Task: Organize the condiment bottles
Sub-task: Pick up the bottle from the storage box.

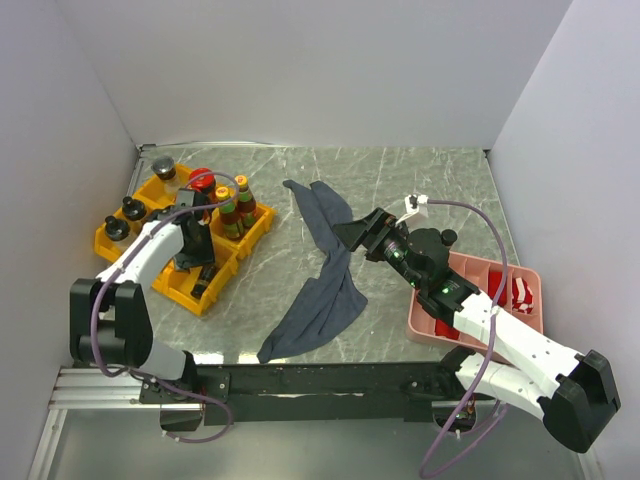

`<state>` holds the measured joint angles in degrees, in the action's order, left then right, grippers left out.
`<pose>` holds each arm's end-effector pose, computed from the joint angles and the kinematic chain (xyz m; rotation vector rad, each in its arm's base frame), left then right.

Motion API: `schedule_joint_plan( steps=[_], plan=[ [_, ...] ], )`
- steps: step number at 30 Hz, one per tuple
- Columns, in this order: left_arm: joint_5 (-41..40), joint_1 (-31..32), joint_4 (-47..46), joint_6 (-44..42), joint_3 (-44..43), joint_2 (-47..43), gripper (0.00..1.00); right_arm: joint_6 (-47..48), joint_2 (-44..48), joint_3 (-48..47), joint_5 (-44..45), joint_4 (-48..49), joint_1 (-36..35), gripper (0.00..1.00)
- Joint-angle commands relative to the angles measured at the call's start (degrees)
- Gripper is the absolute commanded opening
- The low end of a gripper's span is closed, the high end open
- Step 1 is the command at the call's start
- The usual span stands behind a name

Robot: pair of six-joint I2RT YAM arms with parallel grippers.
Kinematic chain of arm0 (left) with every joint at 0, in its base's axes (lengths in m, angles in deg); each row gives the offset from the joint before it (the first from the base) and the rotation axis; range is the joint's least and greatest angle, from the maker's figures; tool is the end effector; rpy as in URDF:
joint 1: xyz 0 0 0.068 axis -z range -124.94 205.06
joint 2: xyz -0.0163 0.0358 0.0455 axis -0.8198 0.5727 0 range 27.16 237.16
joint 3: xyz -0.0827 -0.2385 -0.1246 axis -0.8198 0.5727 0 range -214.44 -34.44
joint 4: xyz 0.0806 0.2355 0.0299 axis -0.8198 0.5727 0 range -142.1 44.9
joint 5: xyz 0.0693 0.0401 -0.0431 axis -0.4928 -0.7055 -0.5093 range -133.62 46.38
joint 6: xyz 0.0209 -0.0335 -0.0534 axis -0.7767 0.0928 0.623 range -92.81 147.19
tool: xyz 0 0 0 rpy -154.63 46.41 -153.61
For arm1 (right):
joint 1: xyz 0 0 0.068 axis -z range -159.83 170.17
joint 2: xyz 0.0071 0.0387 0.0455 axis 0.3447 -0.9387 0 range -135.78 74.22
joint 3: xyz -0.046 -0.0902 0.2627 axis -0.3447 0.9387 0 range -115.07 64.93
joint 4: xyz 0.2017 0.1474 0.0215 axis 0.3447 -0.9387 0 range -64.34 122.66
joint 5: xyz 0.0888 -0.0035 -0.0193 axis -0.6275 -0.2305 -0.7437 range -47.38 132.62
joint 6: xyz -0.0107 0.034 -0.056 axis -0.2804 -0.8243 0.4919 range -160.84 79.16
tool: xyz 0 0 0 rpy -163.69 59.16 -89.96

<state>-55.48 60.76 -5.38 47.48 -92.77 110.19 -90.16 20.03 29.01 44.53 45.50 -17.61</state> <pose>0.2638 -0.0155 0.2224 -0.3991 2.7464 0.1786 0.1803 0.1375 0.3067 0.2070 1.7800 1.1012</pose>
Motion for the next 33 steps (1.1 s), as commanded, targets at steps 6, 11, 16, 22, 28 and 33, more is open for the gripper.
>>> schedule_joint_plan(
  steps=[6,11,16,22,28,33],
  plan=[
    [-0.6,1.1,-3.7,-5.2,1.2,0.4,0.52,0.6,0.5,0.5,-0.7,3.2,-0.1,1.0],
    [0.6,1.3,-4.2,-5.7,1.4,2.2,0.53,0.0,0.1,1.2,-0.7,4.5,0.0,1.0],
    [0.2,2.0,-4.1,-5.7,1.1,5.8,0.54,0.2,-0.8,0.9,-1.3,4.6,-0.1,1.0],
    [0.1,2.1,-4.8,-5.3,1.0,8.3,0.56,0.5,0.2,1.4,-0.2,4.4,-0.1,1.0],
    [0.4,2.1,-5.1,-4.9,1.4,9.6,0.42,0.5,0.8,1.5,0.3,4.0,0.0,1.0],
    [-0.5,2.1,-2.6,-3.9,-0.4,8.5,0.18,0.7,1.1,1.5,0.2,3.9,-0.1,1.0]
  ],
)
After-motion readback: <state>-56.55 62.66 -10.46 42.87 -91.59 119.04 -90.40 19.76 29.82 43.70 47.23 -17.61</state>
